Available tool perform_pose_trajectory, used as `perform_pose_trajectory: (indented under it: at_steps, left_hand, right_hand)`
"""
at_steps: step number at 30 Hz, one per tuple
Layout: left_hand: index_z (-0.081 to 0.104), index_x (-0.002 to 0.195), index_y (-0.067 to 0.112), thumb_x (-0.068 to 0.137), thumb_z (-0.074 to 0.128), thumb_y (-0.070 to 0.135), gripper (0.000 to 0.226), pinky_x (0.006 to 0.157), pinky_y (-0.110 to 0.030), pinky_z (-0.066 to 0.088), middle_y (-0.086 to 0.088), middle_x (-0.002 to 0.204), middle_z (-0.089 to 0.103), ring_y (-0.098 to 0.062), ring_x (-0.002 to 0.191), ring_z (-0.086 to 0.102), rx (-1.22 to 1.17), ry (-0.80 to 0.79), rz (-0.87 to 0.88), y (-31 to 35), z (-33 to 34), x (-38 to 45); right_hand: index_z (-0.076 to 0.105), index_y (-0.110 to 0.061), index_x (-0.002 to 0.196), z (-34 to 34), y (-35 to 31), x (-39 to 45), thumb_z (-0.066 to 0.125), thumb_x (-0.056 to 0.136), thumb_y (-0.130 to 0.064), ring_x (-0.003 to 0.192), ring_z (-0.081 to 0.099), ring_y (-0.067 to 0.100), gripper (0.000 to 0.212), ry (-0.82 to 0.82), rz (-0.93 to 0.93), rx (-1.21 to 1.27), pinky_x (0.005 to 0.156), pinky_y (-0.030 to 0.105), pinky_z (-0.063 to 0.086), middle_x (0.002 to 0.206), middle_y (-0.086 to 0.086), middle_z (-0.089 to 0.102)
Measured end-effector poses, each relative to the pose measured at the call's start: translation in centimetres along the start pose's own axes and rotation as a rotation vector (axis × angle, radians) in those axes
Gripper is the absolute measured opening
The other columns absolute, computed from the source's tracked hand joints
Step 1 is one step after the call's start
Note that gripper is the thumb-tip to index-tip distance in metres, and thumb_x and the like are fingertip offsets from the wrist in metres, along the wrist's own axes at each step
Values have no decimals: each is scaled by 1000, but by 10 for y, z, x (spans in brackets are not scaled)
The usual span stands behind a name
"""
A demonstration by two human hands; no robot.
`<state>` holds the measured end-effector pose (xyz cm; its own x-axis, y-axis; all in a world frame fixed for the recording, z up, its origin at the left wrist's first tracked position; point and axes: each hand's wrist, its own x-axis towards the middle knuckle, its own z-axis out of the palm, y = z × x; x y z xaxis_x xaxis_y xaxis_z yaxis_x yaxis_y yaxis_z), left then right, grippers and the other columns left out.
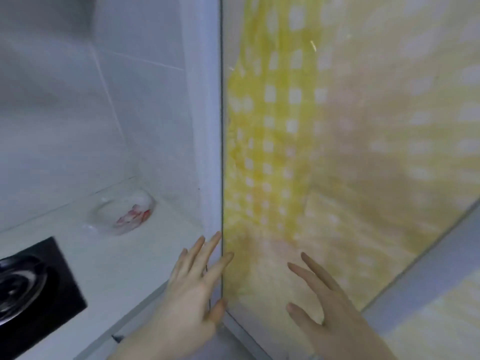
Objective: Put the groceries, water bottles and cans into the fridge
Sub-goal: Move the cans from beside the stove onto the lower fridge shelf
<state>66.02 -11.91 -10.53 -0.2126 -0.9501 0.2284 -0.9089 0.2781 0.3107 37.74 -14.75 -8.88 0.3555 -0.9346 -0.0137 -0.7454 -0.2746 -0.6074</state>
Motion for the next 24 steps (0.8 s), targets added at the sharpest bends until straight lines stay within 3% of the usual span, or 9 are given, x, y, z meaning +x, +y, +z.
perform_pose_trajectory:
  at_steps: [2,5,7,10,14,20,24]
  left_hand:
    - [18,158,43,88,54,47,79,125,-46,5,18,166,-19,-19,156,-12,30,17,-124,-22,-6,-22]
    - [30,155,38,83,61,46,78,122,-52,19,13,170,-5,-24,157,3,78,69,-317,-47,-15,-60]
    - [37,153,36,81,61,47,76,119,-53,26,11,170,3,-26,156,12,109,112,-455,-56,-19,-87]
    - [43,149,36,81,57,50,71,115,-52,28,10,169,11,-27,153,20,150,183,-613,-61,-24,-124]
    - [42,150,37,81,62,48,73,118,-49,26,14,169,6,-24,155,16,180,228,-800,-65,-35,-172]
    - [42,148,40,76,66,47,76,109,-57,43,13,168,14,-27,152,21,196,299,-1042,-90,-60,-251]
    - [41,150,39,78,61,50,75,119,-54,30,16,167,7,-26,155,14,216,317,-1124,-116,-78,-294]
  right_hand:
    - [25,-70,133,15,-15,27,42,78,-81,145,12,-13,59,-70,-85,-14,109,14,20,150,-53,-6]
    - [23,-62,144,33,-39,63,55,94,-61,149,10,-9,59,-206,-222,-33,114,15,19,154,-45,-8]
    - [23,-58,147,46,-54,83,56,96,-57,149,9,-9,61,-311,-284,-36,117,16,18,157,-42,-8]
    - [21,-63,138,74,-78,103,60,96,-53,148,13,-9,58,-399,-418,-19,110,8,15,156,-42,-6]
    - [30,-57,146,119,-120,116,62,96,-47,148,16,-9,61,-508,-557,23,109,9,17,158,-40,0]
    - [32,-50,150,176,-203,116,61,97,-45,149,13,-8,61,-659,-744,41,111,7,11,159,-38,2]
    - [31,-53,148,209,-252,112,63,96,-45,147,17,-9,62,-702,-802,4,107,6,14,151,-43,0]
